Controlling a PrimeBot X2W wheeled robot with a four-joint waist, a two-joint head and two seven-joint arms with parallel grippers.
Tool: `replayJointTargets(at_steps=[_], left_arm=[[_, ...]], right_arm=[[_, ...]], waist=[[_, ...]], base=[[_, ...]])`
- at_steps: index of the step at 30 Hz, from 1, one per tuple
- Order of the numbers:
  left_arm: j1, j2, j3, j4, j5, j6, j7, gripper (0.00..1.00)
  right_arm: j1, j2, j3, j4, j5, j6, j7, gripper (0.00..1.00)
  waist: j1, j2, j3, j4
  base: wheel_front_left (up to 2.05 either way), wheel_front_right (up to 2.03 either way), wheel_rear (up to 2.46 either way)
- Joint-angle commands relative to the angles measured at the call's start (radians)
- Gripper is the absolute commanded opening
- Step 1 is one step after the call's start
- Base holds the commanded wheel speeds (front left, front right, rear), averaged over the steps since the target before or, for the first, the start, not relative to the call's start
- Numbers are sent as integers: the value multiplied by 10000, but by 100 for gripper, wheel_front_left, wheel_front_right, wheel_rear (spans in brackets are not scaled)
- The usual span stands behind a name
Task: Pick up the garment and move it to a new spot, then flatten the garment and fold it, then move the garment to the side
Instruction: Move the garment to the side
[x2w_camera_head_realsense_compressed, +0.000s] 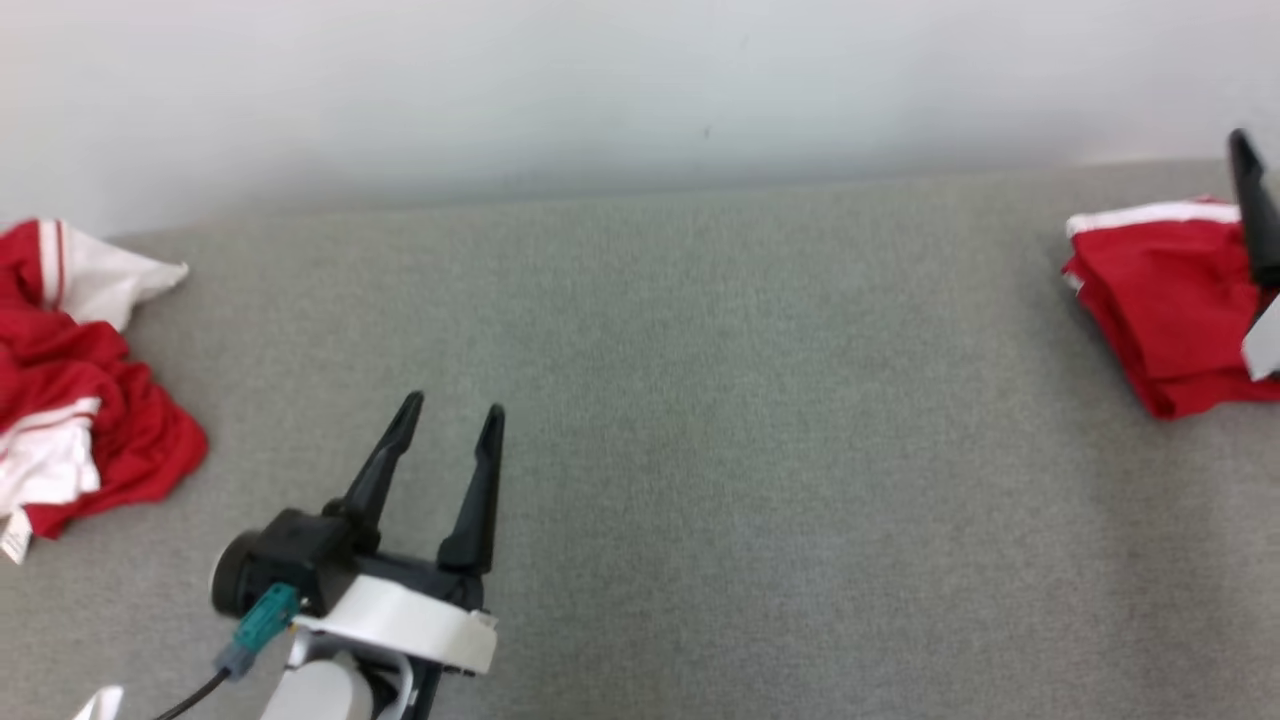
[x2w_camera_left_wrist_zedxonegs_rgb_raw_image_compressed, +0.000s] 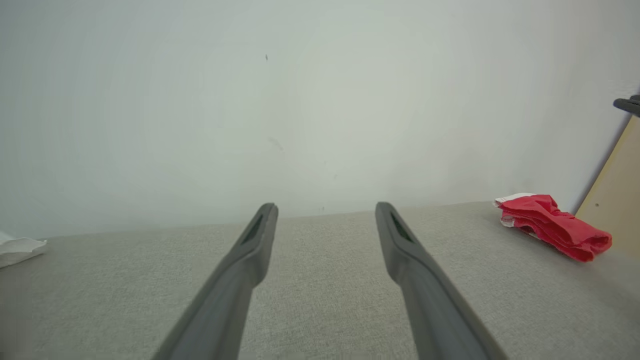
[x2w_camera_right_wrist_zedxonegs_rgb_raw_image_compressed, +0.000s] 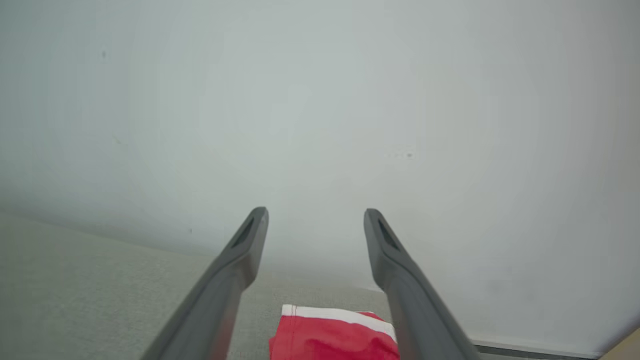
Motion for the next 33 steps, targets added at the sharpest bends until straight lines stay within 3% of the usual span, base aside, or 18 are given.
replayJointTargets(at_steps=[1, 8, 18, 25, 33], left_arm=[[264, 51, 117, 101, -78, 35, -30, 100], [1152, -101, 756, 212, -286, 147, -31, 100], [2097, -658, 1727, 95, -135, -56, -32, 100], [2579, -979, 2333, 182, 188, -283, -33, 100], [2969, -1109, 2663, 105, 401, -415, -33, 100]], right_arm=[[586, -34, -190, -471, -28, -21, -25, 100], [3418, 464, -2079, -3093, -627, -22, -27, 100], [7661, 2192, -4714, -6131, -1949, -22, -14, 100], [9491, 3160, -5239, -7429, -2177, -21, -15, 100], [10150, 3755, -5313, -7907, -2511, -21, -15, 100]], waist=[[1, -1, -703, 53], [1, -1, -1539, 153], [1, -1, -1736, 265], [1, -1, -1867, 160], [1, -1, -1890, 76]], base=[[0, 0, 0], [0, 0, 0], [0, 0, 0], [0, 0, 0], [0, 0, 0]])
